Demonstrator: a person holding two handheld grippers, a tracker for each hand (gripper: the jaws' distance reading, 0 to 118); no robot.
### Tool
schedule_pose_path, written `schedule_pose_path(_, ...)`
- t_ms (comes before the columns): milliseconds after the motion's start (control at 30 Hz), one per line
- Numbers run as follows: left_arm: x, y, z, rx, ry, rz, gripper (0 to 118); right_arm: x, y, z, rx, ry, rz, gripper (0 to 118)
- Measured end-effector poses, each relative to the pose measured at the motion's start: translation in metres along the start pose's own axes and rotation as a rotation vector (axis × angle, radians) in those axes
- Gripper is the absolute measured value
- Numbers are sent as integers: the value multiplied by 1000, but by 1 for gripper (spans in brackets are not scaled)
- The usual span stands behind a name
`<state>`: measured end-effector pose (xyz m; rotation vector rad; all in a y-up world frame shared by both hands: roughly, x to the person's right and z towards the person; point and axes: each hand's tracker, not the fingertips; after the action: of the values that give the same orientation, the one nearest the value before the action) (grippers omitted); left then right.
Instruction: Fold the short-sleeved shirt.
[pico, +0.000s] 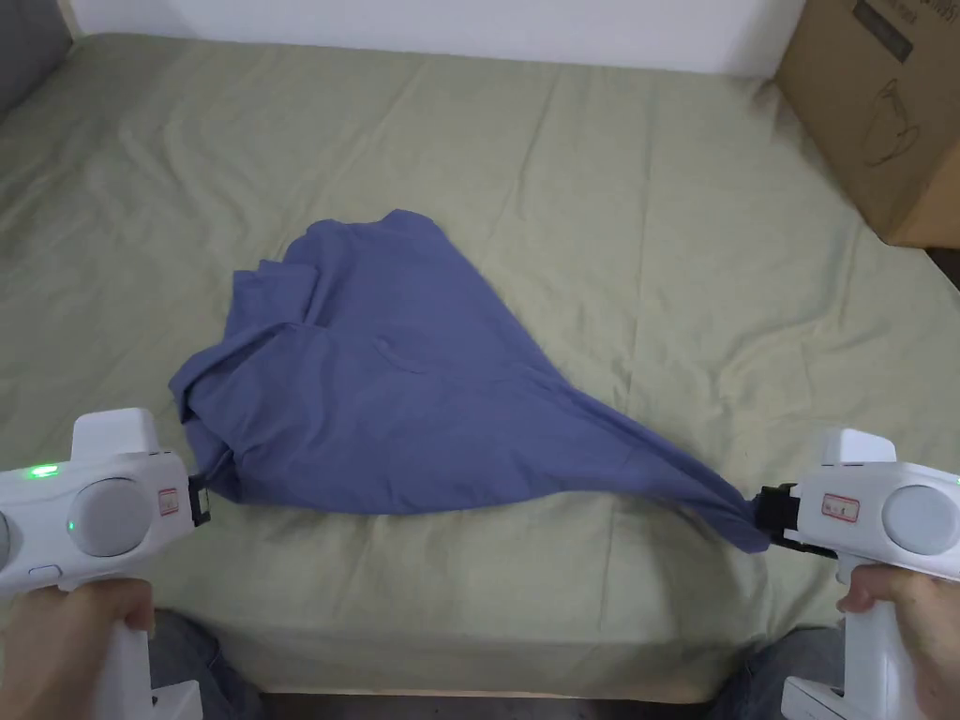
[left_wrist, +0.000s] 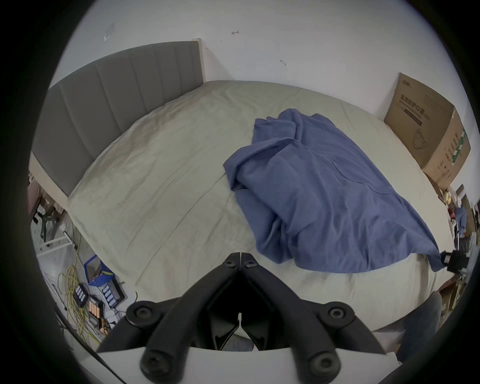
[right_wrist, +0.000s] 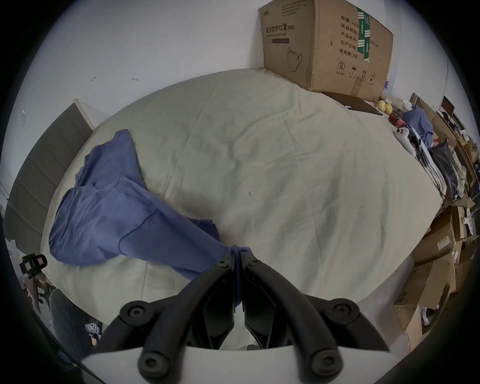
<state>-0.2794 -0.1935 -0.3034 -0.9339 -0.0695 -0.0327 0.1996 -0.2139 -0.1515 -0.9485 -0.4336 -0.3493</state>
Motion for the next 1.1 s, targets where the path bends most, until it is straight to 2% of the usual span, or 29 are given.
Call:
schedule_pose_path(67,-4,2,7,18,-15,30,0,-3,2,3,16,-9,15,5)
schedule_pose_path(100,-7,4,10,36,-31,53,0,-4,4,6,23,-43,38,18)
schedule_pose_path(133,-9,7,15,61,-53,79,8,-4,6,9,29,-58,51,40)
schedule_pose_path(167,-12,12,21,77,-65,98,31,-3,8,14,45,-75,66,75)
schedule_pose_path(200,-13,17,27,104,-81,110,61,-3,11,23,78,-77,66,96)
schedule_pose_path(233,-13,21,33,136,-101,122,88,-4,15,32,120,-75,63,102)
schedule_pose_path(267,-13,27,42,181,-118,128,112,-5,19,45,165,-71,65,103)
schedule_pose_path(300,-11,32,54,259,-133,123,118,-6,23,56,204,-61,72,102)
schedule_pose_path(500,15,58,106,551,-175,23,118,-31,31,132,523,-14,155,103)
schedule_pose_path(633,35,50,120,665,-119,-55,118,-52,12,164,694,29,165,108)
schedule_pose_path(733,49,34,129,747,-71,-123,113,-66,-5,172,768,15,192,104)
schedule_pose_path(800,57,23,131,780,-70,-160,92,-73,-15,175,780,35,198,85)
schedule_pose_path(833,59,20,134,780,-79,-169,75,-75,-19,177,788,47,202,71)
schedule_pose_path(867,61,17,134,778,-91,-175,54,-76,-21,177,792,51,205,48)
schedule_pose_path(900,62,15,134,776,-102,-180,47,-78,-23,178,797,57,206,48)
schedule_pose_path(933,63,14,134,772,-112,-178,47,-79,-24,179,801,74,206,43)
schedule_pose_path(1000,63,14,134,753,-135,-174,16,-77,-23,176,793,98,189,10)
schedule_pose_path(1033,62,13,133,748,-143,-168,4,-77,-23,176,795,90,184,0)
schedule_pose_path(1100,58,12,134,729,-167,-153,0,-77,-22,175,779,104,187,0)
